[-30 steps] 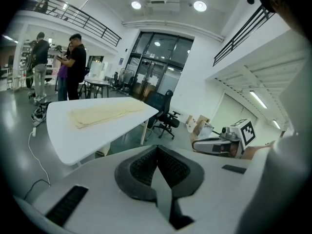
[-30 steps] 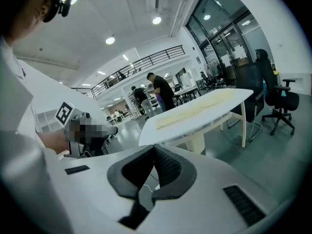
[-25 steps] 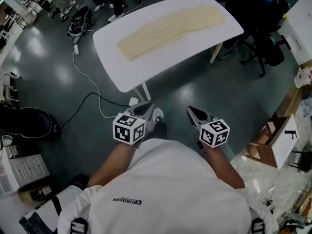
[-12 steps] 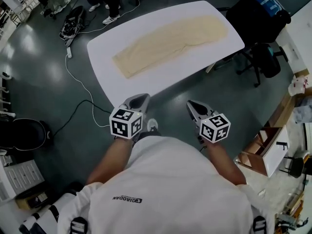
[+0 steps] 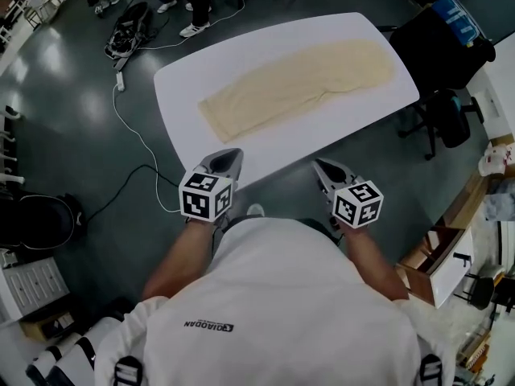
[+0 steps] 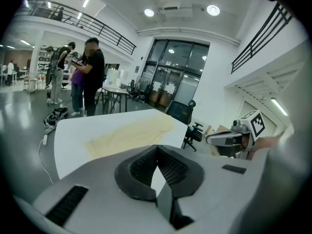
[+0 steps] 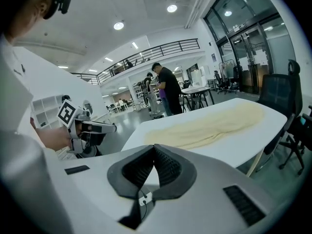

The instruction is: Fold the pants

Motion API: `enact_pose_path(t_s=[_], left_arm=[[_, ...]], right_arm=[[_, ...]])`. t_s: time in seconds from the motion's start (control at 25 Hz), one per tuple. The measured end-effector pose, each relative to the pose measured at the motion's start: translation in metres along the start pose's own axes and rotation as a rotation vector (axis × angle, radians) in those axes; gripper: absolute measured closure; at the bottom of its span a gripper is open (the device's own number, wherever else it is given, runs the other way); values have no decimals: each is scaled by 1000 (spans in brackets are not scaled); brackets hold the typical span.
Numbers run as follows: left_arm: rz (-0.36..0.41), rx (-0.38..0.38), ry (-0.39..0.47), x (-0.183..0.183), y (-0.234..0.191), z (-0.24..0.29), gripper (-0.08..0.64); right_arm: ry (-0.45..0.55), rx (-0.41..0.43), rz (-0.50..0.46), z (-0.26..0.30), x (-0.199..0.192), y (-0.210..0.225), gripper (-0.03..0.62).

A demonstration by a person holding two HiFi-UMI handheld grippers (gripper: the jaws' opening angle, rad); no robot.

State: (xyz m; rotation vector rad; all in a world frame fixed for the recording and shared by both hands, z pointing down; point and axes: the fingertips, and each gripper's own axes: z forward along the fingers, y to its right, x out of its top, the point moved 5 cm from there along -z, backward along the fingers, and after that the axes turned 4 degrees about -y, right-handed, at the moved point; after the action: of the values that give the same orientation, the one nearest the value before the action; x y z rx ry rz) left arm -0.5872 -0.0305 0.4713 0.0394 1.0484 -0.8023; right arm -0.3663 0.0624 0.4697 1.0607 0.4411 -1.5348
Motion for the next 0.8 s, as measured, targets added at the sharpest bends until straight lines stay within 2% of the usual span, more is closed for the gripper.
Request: enact_pose_path(t_s=[0.32, 0.48, 0.8], left_arm=[[-53, 35, -1, 0, -29, 4, 532], [-136, 44, 5, -3, -43, 13, 532], [-260, 236, 20, -3, -86, 32, 531]], right_arm=[[-31, 52, -29, 32, 19, 2, 575], [-67, 83, -44, 52, 22, 12, 575], [-97, 182, -82, 92, 45, 43, 575]])
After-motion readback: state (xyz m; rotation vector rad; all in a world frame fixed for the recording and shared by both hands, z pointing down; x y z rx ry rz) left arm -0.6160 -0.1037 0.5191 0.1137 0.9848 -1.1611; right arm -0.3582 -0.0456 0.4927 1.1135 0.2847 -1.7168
